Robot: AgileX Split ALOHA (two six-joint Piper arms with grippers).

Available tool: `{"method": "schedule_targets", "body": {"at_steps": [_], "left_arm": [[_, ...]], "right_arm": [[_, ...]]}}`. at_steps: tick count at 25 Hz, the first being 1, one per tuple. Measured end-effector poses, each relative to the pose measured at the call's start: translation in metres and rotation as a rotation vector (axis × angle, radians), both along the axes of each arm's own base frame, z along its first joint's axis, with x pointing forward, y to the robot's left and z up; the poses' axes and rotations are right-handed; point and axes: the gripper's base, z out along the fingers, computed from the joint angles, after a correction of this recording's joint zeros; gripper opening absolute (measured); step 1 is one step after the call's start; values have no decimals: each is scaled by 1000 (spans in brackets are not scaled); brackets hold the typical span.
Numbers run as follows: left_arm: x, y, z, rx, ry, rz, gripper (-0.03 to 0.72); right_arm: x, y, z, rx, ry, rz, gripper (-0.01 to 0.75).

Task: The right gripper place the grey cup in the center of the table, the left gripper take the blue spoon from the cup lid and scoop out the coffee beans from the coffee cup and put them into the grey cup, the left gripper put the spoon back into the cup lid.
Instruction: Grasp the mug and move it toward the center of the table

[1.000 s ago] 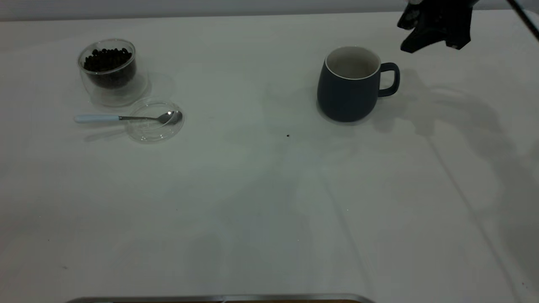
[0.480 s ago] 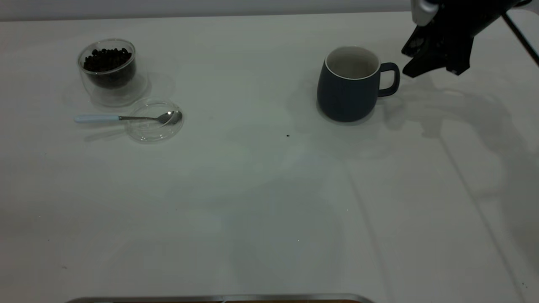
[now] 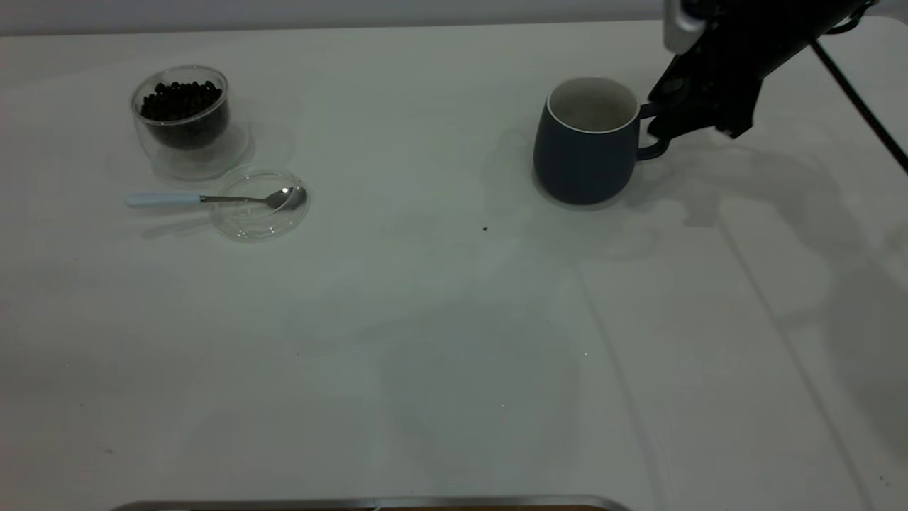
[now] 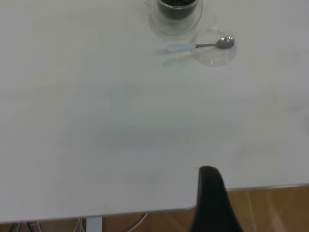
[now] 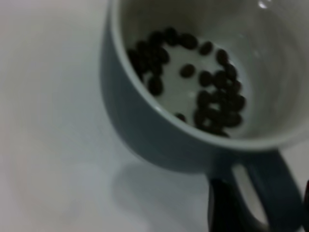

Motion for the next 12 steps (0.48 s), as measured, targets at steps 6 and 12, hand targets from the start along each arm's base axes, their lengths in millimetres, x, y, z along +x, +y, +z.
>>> {"method": "schedule_targets", "body": {"at_steps": [6,12], "left_arm": [[0,0,0,0,0,0,553],[0,0,0,0,0,0,553]], "right_arm": [[-4,25,-2,11,6,44,417],[-11,64,0,53,0,59,417]]}}
